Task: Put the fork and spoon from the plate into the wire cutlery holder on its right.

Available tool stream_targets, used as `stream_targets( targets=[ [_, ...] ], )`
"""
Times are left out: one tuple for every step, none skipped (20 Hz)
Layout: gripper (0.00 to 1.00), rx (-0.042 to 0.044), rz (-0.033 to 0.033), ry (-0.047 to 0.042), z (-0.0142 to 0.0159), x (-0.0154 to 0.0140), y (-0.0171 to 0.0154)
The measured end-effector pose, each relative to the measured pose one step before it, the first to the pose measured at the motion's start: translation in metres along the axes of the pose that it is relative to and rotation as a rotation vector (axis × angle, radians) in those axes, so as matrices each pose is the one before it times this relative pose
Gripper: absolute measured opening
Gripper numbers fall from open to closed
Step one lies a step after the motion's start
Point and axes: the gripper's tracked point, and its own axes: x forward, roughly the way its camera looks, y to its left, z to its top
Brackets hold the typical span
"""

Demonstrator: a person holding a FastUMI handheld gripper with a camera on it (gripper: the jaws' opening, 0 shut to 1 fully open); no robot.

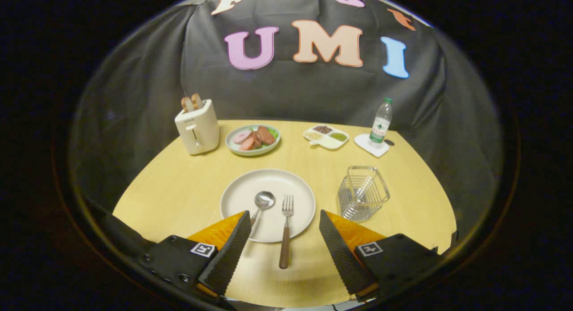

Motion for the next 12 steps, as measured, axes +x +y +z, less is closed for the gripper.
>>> stream_targets(
  targets=[
    [0.99,-0.01131,0.00888,0.03484,-0.00909,0.00497,0.00054],
    [0.99,-0.00922,0.01512,0.03102,-0.00693,0.00457,0.00362],
    [0.99,-0.01078,0.01834,0.03293,-0.00926,0.00454,0.00329],
    [0.99,-0.01291,0.02114,0.04218,-0.00811,0.00476,0.00262],
    [0.99,-0.01507,0.01121,0.03798,-0.00868,0.00416,0.00151],
    [0.99,-0.01769,0.00492,0.03941,-0.00698,0.00363,0.00037],
    [0.99,-0.01591,-0.00343,0.04034,-0.00772,0.00224,-0.00173],
    [0.99,-0.01037,-0.00429,0.03762,-0.00598,0.00197,-0.00217],
    [0.99,-0.00137,0.00174,0.03158,-0.00546,0.00388,-0.00040],
    [0.99,0.00840,0.00730,0.03994,-0.00522,0.00195,0.00013],
    [0.98,0.01372,0.00424,0.03431,-0.00540,0.00538,-0.00033],
    [0.97,0.01400,0.00354,0.02851,-0.00252,0.00310,-0.00009]
  ],
)
